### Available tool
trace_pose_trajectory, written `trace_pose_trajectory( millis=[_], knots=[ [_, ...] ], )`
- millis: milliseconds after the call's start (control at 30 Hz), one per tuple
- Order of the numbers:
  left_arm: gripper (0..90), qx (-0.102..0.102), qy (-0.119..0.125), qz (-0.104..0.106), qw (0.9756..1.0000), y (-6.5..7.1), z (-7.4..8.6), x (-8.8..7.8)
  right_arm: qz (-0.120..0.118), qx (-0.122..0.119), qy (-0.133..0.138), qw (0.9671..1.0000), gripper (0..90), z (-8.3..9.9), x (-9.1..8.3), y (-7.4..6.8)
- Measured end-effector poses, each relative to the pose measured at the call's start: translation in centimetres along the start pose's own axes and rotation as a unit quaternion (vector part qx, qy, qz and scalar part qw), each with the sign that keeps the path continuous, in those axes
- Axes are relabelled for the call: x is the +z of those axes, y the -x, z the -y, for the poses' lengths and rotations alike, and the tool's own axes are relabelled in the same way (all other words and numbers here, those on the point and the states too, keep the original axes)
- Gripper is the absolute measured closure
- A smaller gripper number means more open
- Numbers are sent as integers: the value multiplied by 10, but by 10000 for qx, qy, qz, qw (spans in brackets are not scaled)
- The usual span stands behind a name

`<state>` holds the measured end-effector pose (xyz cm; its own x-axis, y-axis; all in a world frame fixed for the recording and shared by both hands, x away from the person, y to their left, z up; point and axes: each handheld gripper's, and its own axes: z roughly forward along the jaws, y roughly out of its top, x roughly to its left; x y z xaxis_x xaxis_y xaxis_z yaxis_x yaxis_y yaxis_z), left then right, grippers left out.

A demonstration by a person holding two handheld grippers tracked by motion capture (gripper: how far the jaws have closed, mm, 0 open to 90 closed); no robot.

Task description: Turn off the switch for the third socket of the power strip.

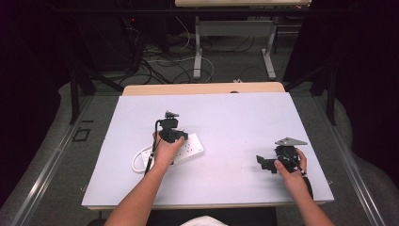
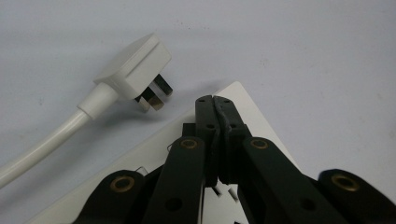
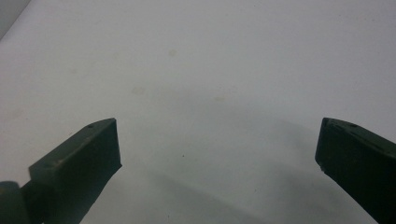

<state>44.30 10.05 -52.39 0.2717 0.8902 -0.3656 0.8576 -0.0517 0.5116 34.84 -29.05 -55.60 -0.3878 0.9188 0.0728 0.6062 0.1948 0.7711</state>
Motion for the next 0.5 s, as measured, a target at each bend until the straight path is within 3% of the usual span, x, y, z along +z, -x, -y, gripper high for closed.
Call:
trace_pose_trajectory(
  millis=[500],
  knots=[
    [900, 10, 2, 101, 9999, -1, -1, 3, -7, 9, -10, 10000, 0, 0, 0, 0]
  ],
)
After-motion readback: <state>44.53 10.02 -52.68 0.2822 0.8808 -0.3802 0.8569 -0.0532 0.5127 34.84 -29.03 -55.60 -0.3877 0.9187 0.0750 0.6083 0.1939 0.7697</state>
